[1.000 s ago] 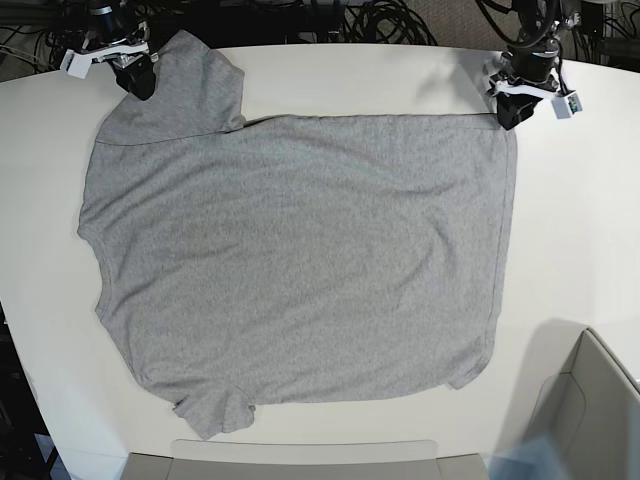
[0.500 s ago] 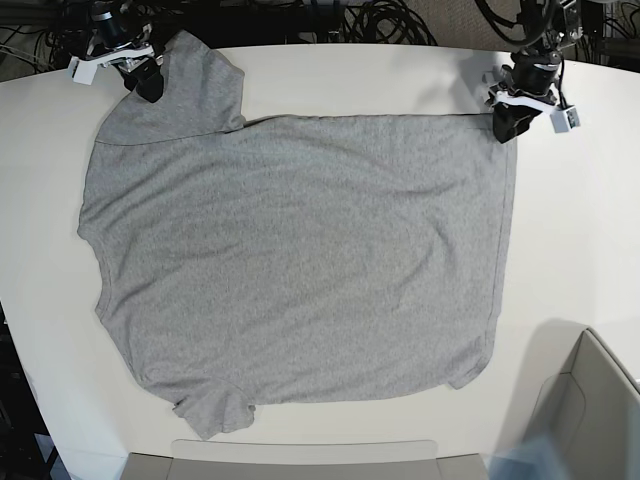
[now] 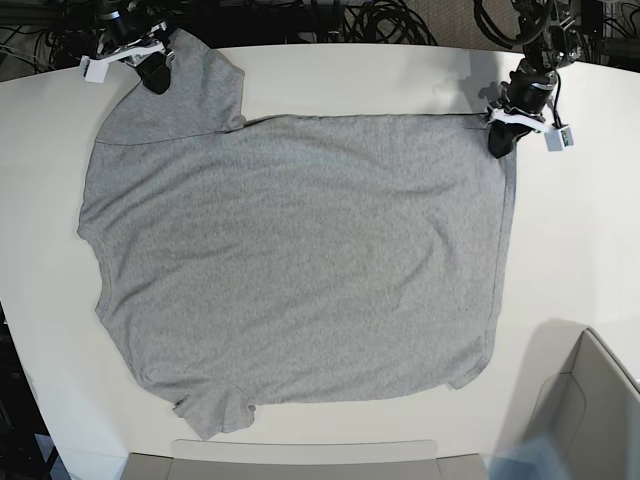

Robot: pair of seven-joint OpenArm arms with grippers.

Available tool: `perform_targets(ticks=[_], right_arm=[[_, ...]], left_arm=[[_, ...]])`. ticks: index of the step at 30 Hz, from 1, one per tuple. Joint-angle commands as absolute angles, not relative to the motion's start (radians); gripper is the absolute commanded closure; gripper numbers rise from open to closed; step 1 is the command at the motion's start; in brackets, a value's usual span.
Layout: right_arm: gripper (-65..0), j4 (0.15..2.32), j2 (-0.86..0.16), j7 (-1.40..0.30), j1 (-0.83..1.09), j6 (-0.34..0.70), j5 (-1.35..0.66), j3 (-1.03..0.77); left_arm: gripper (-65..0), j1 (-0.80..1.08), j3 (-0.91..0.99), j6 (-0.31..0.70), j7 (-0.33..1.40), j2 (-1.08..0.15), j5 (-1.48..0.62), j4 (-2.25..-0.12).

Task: Fold the T-shirt properly
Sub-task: 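Lift the shoulder corners and pull them across the shirt toward the hem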

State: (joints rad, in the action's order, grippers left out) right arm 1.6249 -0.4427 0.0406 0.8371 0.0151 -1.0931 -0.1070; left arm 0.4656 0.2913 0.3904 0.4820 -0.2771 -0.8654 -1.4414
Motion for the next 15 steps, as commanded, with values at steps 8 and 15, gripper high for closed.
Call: perform_targets(ticks=[8,15], right_arm=[[0.0,1.696,-0.449,0.036,0.898,0.008,-1.084,-0.117],[0.0,1.822,-0.371,0.035,0.970,0.008,-0.990,-0.217]], left_arm=[[0.0,0.562,0.320,0.367,0.527,-0.283,-0.831,-1.501],[0.0,0.654,0.415,0.367,0.530,-0.283,-0.831,-1.598]])
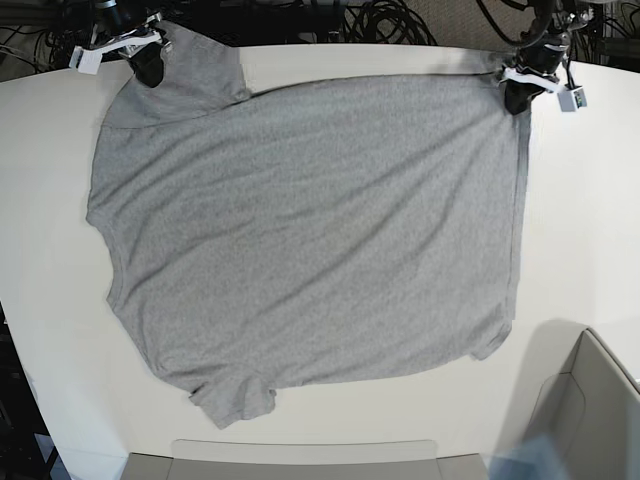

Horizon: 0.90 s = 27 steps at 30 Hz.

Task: Fold the T-shirt properly
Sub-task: 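Lift the shoulder corners and pull them across the shirt toward the hem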

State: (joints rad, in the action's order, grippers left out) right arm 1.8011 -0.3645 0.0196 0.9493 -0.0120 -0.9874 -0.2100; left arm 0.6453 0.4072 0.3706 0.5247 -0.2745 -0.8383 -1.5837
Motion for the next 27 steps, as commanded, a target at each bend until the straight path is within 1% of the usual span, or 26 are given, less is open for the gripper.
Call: perform_targets(ticks=[1,4,6,14,18,22,27], right_arm=[[0.0,1.847,-0.357,0.035,0.980,0.008,-0.961,-0.231],[0.0,1.922,-0.311,0.027,0.998,0.008,-0.881,-0.266],[0.0,1.952,-0.292,0.025,1.006,0.008,-0.863,-0.294],[0.0,1.965,-0.297,0.022,0.975,0.005,-0.865,-0.295],[0.0,1.965,-0.294,-0.070,0.921,0.001,-0.866,-0.318],[0.0,1.965,-0.266,-0.174,0.837,0.001,-0.863,-0.378],[0.0,2.002,-0.222,-0.326,0.745,0.001,-0.857,-0.447]], left_arm=[[0.0,0.664,0.420,0.367,0.532,-0.283,-0.831,-1.601],[0.0,0.691,0.430,0.367,0.527,-0.283,-0.831,-1.627],[0.0,0.714,0.461,0.367,0.527,-0.282,-0.831,-1.666],[0.0,0.710,0.476,0.363,0.539,-0.282,-0.831,-1.710],[0.0,0.665,0.475,0.360,0.559,-0.282,-0.831,-1.721],[0.0,0.588,0.492,0.358,0.665,-0.283,-0.831,-1.722],[0.0,0.524,0.585,0.358,0.780,-0.283,-0.831,-1.722]])
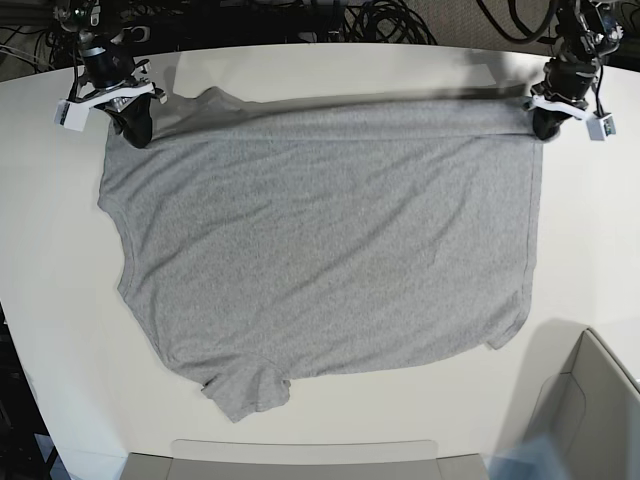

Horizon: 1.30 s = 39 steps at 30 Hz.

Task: Fold the T-shirt properly
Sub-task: 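Lift the shoulder corners and pull them across the shirt toward the hem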

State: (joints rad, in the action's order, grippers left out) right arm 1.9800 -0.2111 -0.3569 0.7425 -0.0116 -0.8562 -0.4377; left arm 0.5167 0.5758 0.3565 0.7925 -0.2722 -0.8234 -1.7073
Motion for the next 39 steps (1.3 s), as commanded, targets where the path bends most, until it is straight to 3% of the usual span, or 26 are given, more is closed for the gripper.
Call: perform_targets(ticks=[1,15,20,28,36,39], right_arm=[[0.0,2.009,-0.213,-0.352,0.728,0.001,-0.857,-0.461],[0.0,1.989,-0.189,-0.673,0.380,0.010,-0.598,-0.547],[0.0,1.916,-0.185,-0.766,0.228,0.116,-0.499,-0.550],[0.0,1.759,-0.188,-0.773,0.119,0.171,-0.429,-0.544],[0.0,1.684,-0.185,-0.769,0.039,0.174,-0.314,-0.506],[0.0,1.633,-0.188,-0.707,0.022,0.174,-0.295,-0.495]], left_arm=[[0.0,0.507,0.599,0.358,0.797,-0.283,-0.829,-1.722],[0.0,0.194,0.608,0.358,0.997,-0.286,-0.631,-1.643],[0.0,0.134,0.607,0.357,0.997,-0.278,-0.631,-1.592],[0.0,0.024,0.605,0.357,0.995,-0.285,-0.621,-1.457],[0.0,-0.074,0.542,0.357,0.986,-0.278,-0.449,-1.448],[0.0,-0.110,0.542,0.357,0.986,-0.278,-0.449,-1.400]])
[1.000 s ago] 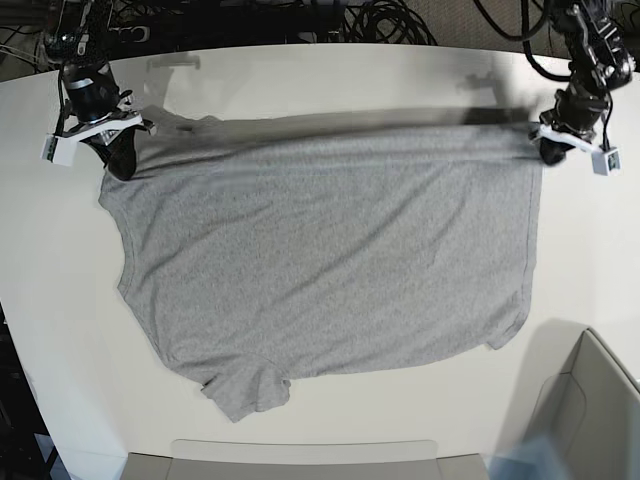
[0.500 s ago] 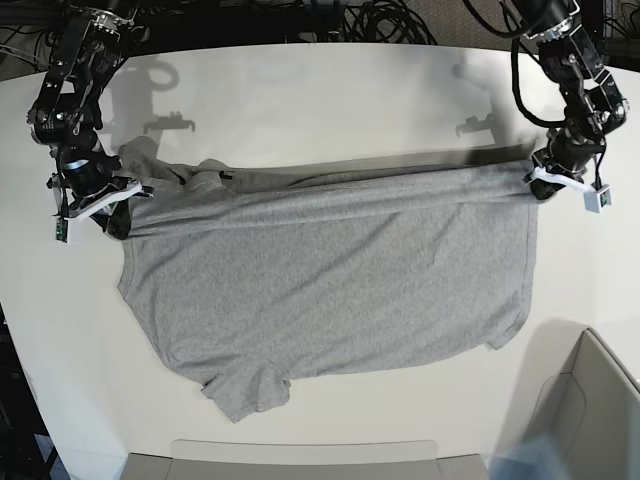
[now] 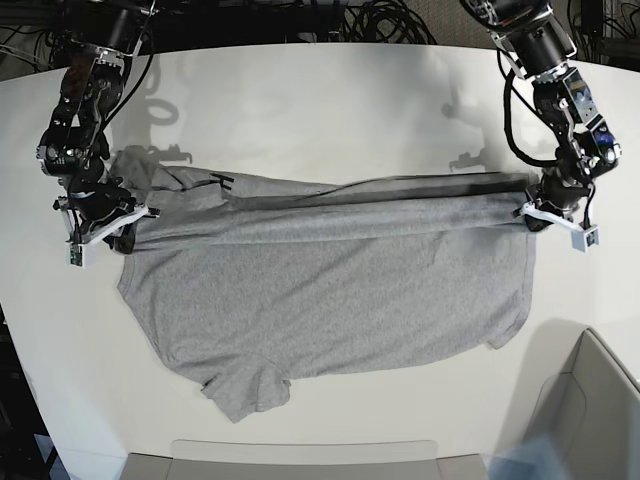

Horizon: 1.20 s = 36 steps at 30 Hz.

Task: Fold the T-shirt properly
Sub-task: 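Lift the shoulder corners and pull them across the shirt toward the hem, then lower the folded edge onto the shirt and release both grippers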

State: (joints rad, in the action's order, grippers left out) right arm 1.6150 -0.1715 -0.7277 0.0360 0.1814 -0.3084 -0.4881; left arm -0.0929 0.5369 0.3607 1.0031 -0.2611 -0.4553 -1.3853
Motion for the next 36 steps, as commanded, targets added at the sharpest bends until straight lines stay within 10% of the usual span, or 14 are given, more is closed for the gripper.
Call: perform_targets(ticks=[1,36], right_arm=[[0.0,1.616,-0.188,-0.687,0.021,0.174,-0.294,-0.492],[0.0,1.184,-0.232,-0.430,-0.259,0.171,-0.117,-0.292]], left_arm=[[0.0,-0.120,0.542,0.357,0.986,-0.280,-0.449,-1.379],[0.0,-0.205,0.539,0.357,0.946,-0.283,-0.447,-1.282]])
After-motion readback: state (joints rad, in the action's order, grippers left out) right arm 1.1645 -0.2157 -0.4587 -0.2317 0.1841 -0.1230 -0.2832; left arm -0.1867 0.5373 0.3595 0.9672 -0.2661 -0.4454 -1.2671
